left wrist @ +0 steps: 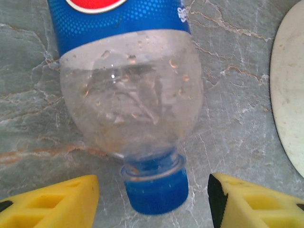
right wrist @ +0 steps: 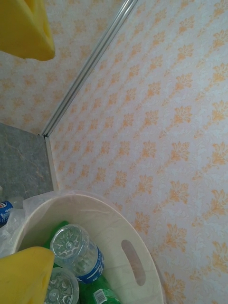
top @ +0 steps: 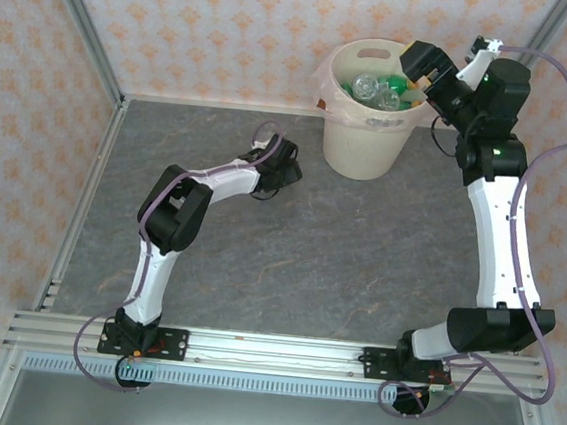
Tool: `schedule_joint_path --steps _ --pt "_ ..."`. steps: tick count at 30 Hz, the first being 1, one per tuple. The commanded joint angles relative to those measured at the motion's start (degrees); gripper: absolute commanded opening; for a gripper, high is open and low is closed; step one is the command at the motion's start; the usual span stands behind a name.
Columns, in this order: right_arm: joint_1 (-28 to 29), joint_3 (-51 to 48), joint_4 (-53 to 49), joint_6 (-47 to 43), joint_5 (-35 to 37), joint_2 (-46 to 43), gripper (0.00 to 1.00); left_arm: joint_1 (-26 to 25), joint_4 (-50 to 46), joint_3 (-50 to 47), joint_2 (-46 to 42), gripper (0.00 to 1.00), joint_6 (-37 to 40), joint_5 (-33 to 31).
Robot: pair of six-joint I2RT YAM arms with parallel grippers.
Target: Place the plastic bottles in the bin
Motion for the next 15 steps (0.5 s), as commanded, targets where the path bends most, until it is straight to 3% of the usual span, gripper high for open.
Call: schedule_joint_path --steps 1,6,15 --pt "0.5 -0.7 1.1 -1.5 -0.4 -1.4 1.0 0.8 -0.3 2.4 1.6 0.61 -0.8 0.0" --pt "0.8 -1.1 1.3 -1.5 -0.6 -1.4 1.0 1.5 -1.3 3.5 3.2 0.59 -0.5 -0.5" --pt "1.0 -1.2 1.0 -2.5 0.4 -1.8 1.0 2.1 -0.2 3.6 3.5 0.41 1.2 -0.5"
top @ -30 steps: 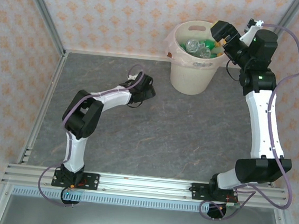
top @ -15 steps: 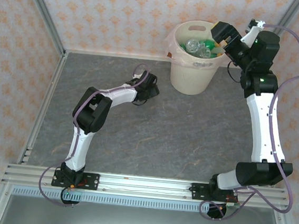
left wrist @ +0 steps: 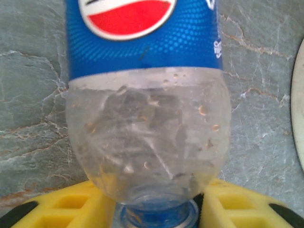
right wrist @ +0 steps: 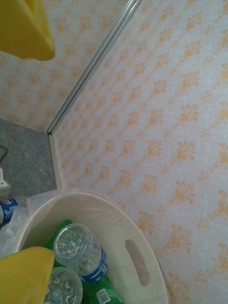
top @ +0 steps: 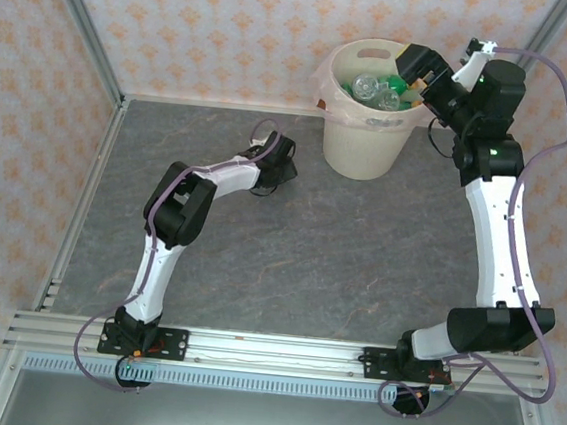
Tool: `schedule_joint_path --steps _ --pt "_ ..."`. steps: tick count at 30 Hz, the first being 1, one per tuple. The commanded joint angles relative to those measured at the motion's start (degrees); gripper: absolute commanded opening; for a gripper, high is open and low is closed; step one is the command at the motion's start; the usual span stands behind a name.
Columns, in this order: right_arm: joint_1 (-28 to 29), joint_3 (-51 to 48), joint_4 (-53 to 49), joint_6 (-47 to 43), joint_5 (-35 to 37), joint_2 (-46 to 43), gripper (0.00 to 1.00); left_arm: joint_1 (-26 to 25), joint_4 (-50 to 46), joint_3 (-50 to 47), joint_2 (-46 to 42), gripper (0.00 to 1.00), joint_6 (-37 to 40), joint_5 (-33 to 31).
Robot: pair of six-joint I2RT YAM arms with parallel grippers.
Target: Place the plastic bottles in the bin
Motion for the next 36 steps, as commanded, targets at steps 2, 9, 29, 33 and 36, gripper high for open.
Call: schedule_joint_path --steps 2,9,29,33,36 --pt "0.4 -0.6 1.0 -1.4 0.3 -1.7 1.0 0.4 0.3 1.1 0.4 0.37 1.0 -0.1" --pt "0.4 -1.4 1.5 -1.0 0.1 -2.1 1.0 0.3 3.2 -2.9 -3.7 0.21 1.9 -0.1" --pt "4.1 1.4 -2.0 -1.6 1.6 0.7 1.0 -3.4 14.8 -15.4 -24.3 0.18 11.1 -0.9" --pt "4.6 0.4 0.2 -2.4 -0.8 0.8 1.0 -6.1 15.2 -15.2 -28.1 0.18 17.4 -2.6" --pt "5.4 -0.3 1.8 -3.7 -2.2 0.2 1.0 -8.1 15.5 -15.2 -30.9 0.18 21.3 -3.2"
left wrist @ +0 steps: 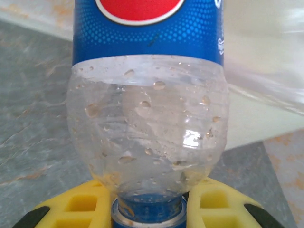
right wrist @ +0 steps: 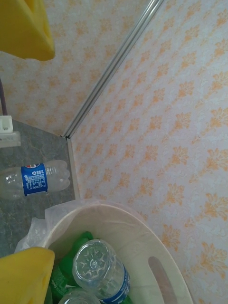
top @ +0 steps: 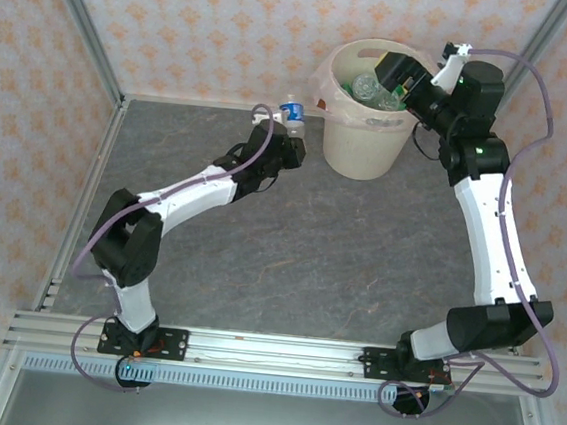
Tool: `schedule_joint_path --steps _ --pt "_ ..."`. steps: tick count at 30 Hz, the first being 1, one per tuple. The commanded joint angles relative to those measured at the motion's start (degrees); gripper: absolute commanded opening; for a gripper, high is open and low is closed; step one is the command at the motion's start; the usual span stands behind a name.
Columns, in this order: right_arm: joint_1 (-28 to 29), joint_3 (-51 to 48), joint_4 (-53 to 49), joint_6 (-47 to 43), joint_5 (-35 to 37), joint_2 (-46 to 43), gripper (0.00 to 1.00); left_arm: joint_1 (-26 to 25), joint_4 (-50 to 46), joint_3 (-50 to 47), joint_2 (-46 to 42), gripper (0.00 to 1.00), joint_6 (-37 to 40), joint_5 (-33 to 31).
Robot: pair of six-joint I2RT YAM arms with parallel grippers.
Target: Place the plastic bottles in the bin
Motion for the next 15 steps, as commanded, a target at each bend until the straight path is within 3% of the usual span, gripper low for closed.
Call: schedule_joint_path --steps 1,9,15 --pt "1.1 0.1 3.9 -2.7 -3.4 -0.7 1.0 -1.9 2.4 -0.2 -4.1 0.18 8.1 -2.2" --pt "4.4 2.7 0.5 -5.3 -11.6 3.0 0.91 -5.5 -1.5 2.5 -8.0 0.18 16.1 -3.5" --pt "8.3 6.5 -6.2 -9.0 -11.8 7.2 0.88 -7.8 -5.1 5.5 -8.8 0.18 21.4 -5.7"
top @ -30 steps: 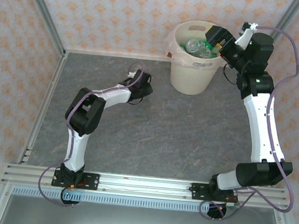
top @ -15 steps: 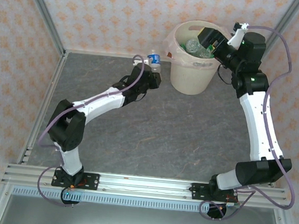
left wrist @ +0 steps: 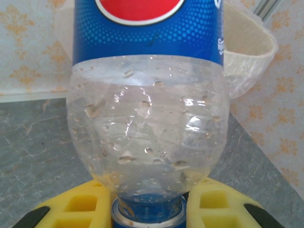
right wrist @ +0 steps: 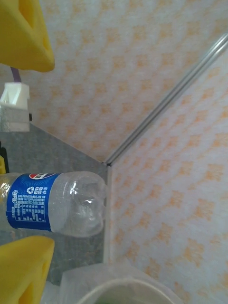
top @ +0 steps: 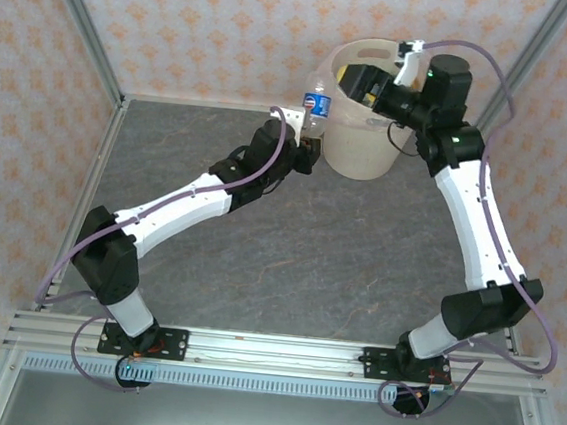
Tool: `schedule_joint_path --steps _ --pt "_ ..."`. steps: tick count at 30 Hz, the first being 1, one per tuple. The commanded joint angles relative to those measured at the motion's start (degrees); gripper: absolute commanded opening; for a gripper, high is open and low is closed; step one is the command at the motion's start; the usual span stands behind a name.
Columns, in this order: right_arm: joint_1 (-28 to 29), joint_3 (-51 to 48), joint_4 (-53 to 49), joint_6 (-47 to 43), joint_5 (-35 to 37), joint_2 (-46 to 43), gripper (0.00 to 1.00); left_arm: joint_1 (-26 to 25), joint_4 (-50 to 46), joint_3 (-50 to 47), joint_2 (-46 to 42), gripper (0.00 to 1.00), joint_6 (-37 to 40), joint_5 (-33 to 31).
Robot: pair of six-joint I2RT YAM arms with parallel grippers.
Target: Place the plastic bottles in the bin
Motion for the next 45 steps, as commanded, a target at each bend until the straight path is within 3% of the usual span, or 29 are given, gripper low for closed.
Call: schedule_joint_path --steps 1,19,32,36,40,45 --pt "1.8 2.7 -3.9 -3.2 -1.8 1.5 0.88 -1.7 -2.9 3.0 -2.3 0.18 5.3 -2.8" --pt "2.6 1.3 -6.0 -0.9 6.4 3.5 0.84 -4.6 -3.6 3.0 -5.0 0.18 7.1 -5.5" --pt "2.7 1.1 -5.5 -1.1 1.0 5.2 0.78 -6.4 -4.4 4.1 -5.0 0.18 8.5 -5.5" --pt "2.8 0.8 -5.7 -1.4 1.0 5.1 0.74 -6.5 -4.6 4.5 -4.7 0.18 8.9 -5.5" --pt "2.8 1.0 -6.3 -1.8 1.9 4.6 0.63 -6.5 -5.1 5.1 -4.0 0.18 9.1 -6.2" --pt "2.8 2.3 -6.6 -1.8 4.3 3.9 0.58 -6.5 -6.0 5.8 -3.5 0.32 9.0 -7.1"
